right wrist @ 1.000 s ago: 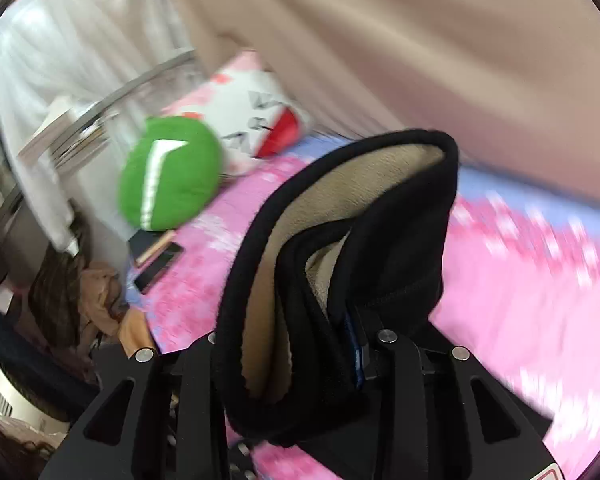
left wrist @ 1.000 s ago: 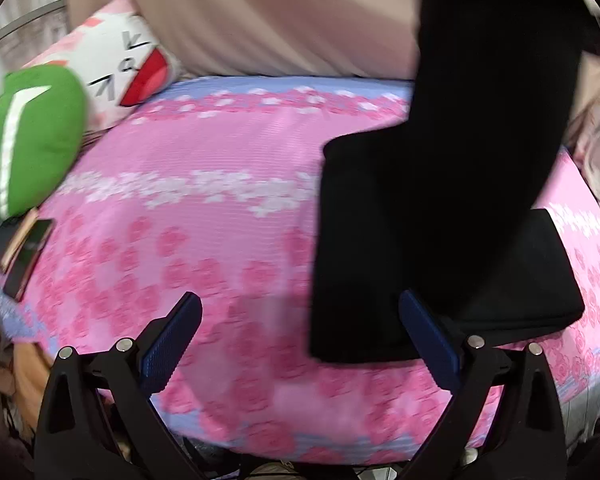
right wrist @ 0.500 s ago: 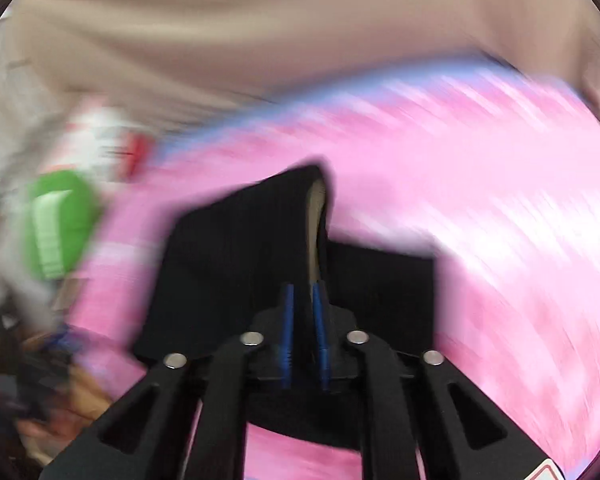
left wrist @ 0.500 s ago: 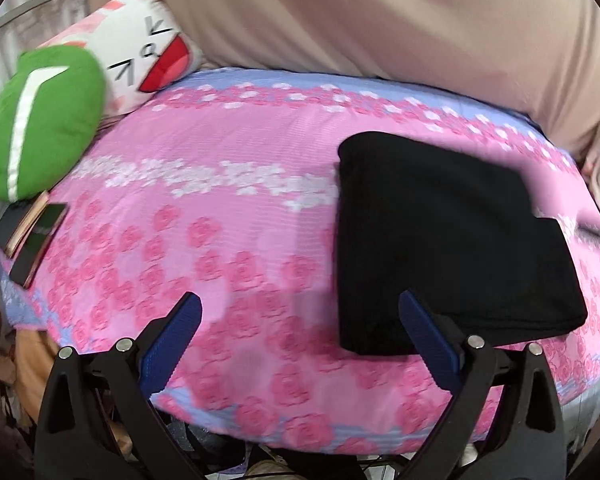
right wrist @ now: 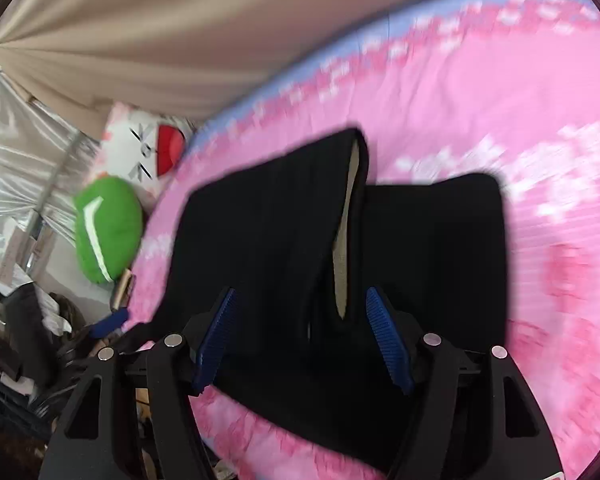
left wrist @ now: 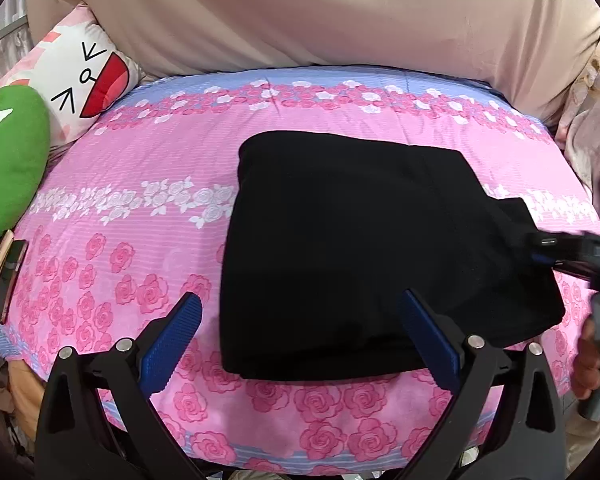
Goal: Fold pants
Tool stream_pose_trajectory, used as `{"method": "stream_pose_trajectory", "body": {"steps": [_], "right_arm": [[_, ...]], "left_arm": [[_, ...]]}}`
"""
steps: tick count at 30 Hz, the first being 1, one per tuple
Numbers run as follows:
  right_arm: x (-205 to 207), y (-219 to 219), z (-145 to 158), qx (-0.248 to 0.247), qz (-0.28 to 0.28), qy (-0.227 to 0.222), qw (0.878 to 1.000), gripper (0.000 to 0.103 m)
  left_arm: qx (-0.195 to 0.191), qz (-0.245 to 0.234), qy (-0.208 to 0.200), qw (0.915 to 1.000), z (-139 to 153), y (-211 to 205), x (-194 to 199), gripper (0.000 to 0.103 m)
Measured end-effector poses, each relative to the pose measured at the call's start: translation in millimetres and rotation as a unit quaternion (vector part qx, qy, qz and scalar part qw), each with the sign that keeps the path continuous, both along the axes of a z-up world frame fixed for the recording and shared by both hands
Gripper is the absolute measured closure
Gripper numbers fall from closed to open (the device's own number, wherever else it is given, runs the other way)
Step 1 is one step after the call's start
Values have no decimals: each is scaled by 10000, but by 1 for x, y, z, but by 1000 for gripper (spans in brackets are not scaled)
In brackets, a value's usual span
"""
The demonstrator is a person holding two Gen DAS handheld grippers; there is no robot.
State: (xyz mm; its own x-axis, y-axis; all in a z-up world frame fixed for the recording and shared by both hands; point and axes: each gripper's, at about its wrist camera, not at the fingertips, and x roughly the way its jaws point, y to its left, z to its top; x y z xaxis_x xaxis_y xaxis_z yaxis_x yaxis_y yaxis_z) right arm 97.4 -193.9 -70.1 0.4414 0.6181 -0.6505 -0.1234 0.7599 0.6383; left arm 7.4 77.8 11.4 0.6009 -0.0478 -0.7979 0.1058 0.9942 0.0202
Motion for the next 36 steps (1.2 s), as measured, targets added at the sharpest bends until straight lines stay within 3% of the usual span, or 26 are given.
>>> {"method": "stream_pose_trajectory", "body": {"steps": [2, 3, 5, 6, 9, 12, 14, 16, 17, 18, 19, 20, 22, 24, 26, 29, 30, 31, 32, 33, 35, 36], "right_arm": [[10, 17, -5, -168, 17, -143, 9998, 42], [12, 24, -2, -238, 34, -186, 9995, 71], [10, 35, 14, -44, 146, -417, 9990, 73], [6, 40, 29, -224, 154, -675, 9974, 84], [-25, 34, 90, -223, 96, -1432, 9894, 86], [-62, 14, 110, -800, -165, -1728, 9816, 86], [-75, -1, 89, -1308, -509, -1425, 9798, 84], [-68, -20, 30, -1574, -761, -522, 9832, 79], [-65, -26, 9, -1490, -797, -258, 9853, 78], [-68, -35, 0, -1077, -914, -295, 9895, 78], [-73, -42, 1, -740, -1048, -295, 9913, 76], [-75, -43, 12, -731, -1108, -253, 9908, 71], [-80, -39, 38, -1221, -1274, -651, 9821, 52], [-76, -28, 61, -1677, -1204, -1001, 9733, 51], [-61, -13, 78, -1821, -917, -1297, 9704, 51], [-23, 23, 77, -1755, -91, -1221, 9768, 66], [-10, 35, 72, -1659, 231, -1077, 9800, 82], [5, 45, 65, -1620, 516, -962, 9807, 88], [24, 55, 55, -1663, 697, -855, 9799, 89], [43, 55, 40, -1945, 582, -676, 9768, 89], [74, 37, 15, -2457, -117, -375, 9685, 103], [79, 28, 15, -2130, -318, -212, 9763, 103]], "left_arm": [[20, 82, 0, 10000, 1, 6, 0, 6], [29, 122, -5, 9999, 2, 9, 1, 6], [50, 250, -21, 9997, 4, 18, 3, 6], [35, 303, -34, 9995, 5, 21, 3, 6], [-74, 385, -78, 9992, 12, 32, 2, 6], [-193, 373, -176, 9990, 15, 37, 0, 5], [-188, 277, -107, 9994, 6, 30, 4, 5], [-132, 172, 138, 9997, -11, 18, 13, 5], [-138, 141, 232, 9995, -16, 14, 17, 5], [-161, 121, 314, 9993, -21, 11, 19, 5], [-196, 65, 357, 9992, -22, 7, 21, 5], [-192, 32, 349, 9992, -22, 5, 20, 5], [-195, 28, 251, 9995, -17, 3, 18, 5], [-223, 38, 200, 9995, -15, 4, 17, 5], [-171, 45, 213, 9996, -17, 2, 18, 5], [20, 88, 259, 9996, -23, -1, 20, 5], [73, 107, 250, 9996, -26, -1, 20, 5], [85, 112, 279, 9995, -29, 0, 21, 5], [53, 105, 305, 9995, -32, 2, 22, 5], [-11, 114, 341, 9994, -36, 5, 24, 5], [-186, 53, 419, 9989, -41, 7, 26, 5], [-233, 46, 460, 9987, -41, 8, 27, 5]]}}
